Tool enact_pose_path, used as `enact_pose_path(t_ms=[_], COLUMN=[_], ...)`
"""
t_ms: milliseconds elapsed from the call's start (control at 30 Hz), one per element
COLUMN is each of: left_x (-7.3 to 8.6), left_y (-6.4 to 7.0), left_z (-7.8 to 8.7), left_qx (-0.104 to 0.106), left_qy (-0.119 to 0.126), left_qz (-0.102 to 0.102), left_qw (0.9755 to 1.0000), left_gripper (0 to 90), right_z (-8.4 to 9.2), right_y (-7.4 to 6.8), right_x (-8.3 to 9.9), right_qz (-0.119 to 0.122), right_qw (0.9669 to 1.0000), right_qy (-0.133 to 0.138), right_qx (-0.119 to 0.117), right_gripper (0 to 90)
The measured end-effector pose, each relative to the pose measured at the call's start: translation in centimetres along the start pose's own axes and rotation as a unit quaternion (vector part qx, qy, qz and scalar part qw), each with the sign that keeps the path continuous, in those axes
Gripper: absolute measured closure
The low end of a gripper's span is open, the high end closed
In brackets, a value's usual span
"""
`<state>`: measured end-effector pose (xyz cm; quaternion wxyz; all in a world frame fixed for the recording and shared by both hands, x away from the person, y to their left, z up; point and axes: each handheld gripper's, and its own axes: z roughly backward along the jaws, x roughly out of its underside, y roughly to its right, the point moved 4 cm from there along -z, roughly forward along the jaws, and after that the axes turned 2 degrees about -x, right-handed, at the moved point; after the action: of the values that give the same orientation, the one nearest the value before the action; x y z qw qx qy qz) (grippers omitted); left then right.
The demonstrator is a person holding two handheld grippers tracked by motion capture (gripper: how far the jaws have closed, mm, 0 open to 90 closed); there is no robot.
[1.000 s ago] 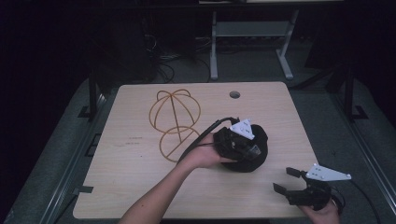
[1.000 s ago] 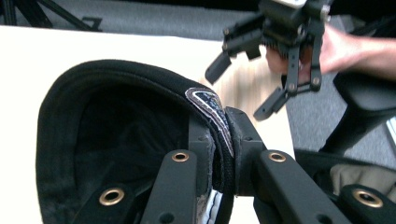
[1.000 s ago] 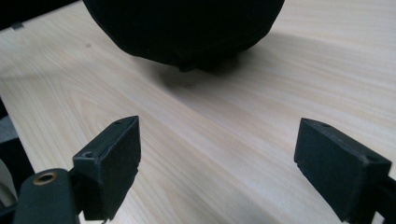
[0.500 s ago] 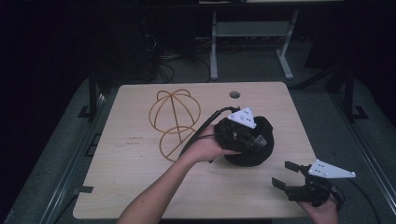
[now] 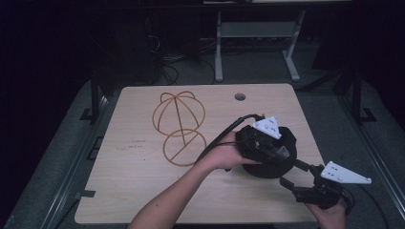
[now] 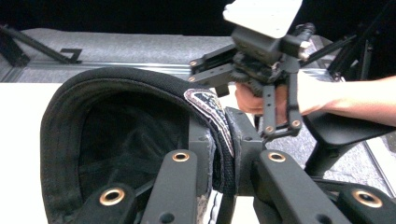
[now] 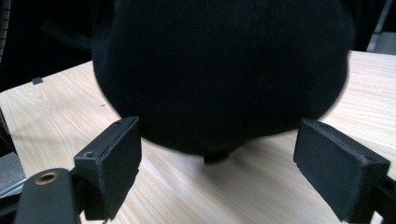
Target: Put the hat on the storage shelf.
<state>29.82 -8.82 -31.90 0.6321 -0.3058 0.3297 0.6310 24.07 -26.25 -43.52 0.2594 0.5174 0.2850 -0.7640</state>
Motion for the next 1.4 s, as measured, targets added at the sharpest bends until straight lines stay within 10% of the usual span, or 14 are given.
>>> enact_pose_path(t_ms=[333, 700, 1400], left_x=[-1.4, -1.4, 1.4], left_y=[1.9, 1.9, 1.0], left_z=[-1.2, -0.7, 3.9], left_qx=[0.042, 0.047, -0.065], left_qy=[-0.001, 0.009, 0.007], left_qz=[-0.029, -0.026, -0.019], left_qw=[0.9987, 0.9985, 0.9977], left_gripper=[82.3, 82.1, 51.9], right_z=[0.9, 2.0, 1.9], right_y=[-0.5, -0.6, 0.2], right_x=[-0.2, -0.5, -3.0], right_qz=[0.03, 0.027, 0.008], right_qw=[0.9993, 0.9986, 0.9991], right_qy=[0.024, 0.042, -0.03], right_qx=[0.003, -0.016, -0.027], right_gripper=[36.3, 86.1, 87.1])
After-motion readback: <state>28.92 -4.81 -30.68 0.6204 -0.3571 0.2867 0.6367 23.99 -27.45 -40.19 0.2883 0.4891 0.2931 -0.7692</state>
